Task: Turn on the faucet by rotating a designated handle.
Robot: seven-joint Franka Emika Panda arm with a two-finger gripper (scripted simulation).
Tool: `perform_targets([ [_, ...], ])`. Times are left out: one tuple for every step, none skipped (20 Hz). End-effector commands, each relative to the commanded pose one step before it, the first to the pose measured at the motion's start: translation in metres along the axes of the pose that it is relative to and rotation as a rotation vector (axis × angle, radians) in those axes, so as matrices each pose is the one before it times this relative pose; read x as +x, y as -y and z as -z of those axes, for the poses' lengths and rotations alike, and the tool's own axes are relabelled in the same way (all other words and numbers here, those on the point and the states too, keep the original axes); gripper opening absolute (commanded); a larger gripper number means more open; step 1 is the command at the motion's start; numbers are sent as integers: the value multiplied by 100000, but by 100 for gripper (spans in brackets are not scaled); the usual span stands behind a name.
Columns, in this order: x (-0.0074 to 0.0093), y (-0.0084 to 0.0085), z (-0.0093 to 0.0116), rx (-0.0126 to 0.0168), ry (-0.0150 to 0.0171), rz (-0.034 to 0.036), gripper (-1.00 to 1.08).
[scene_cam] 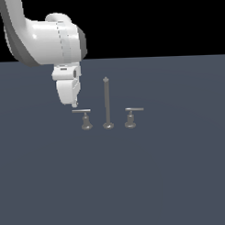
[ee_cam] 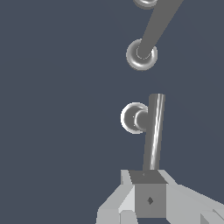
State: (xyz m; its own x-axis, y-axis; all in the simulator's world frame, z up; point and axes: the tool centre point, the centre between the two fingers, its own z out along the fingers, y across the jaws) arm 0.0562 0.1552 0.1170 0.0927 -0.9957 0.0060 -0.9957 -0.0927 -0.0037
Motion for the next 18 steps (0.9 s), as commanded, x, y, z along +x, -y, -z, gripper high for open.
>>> perform_targets([
  [382,976,-978,-79,30,-3846,-100],
  [124,319,-321,-57,53,-1256,-100],
  [113,294,-294,-52,53,-1155,-100],
  [102,267,-266,-47,50,-1050,-100],
  [91,239,-236,-42,47,-935,-100],
  [80,210,-206,-36,43,-821,-100],
  [67,180,-176,-31,40,-702,-100],
  [59,152,-146,-26,38,-592,-100],
  [44,123,-115,-21,35,-472,-100],
  [33,94,-84,-16,34,-357,-100],
  [25,67,-54,-11,33,-247,-100],
  [15,39,-23,-7,32,-134,-100],
  [-12,7,4,0,0,0,-100],
  [5,-15,41,2,58,78,-100],
  [-16,-30,43,5,17,137,-100],
  [-13,-15,18,3,6,69,-100],
  [0,0,0,0,0,0,-100],
  [0,0,0,0,0,0,-100],
])
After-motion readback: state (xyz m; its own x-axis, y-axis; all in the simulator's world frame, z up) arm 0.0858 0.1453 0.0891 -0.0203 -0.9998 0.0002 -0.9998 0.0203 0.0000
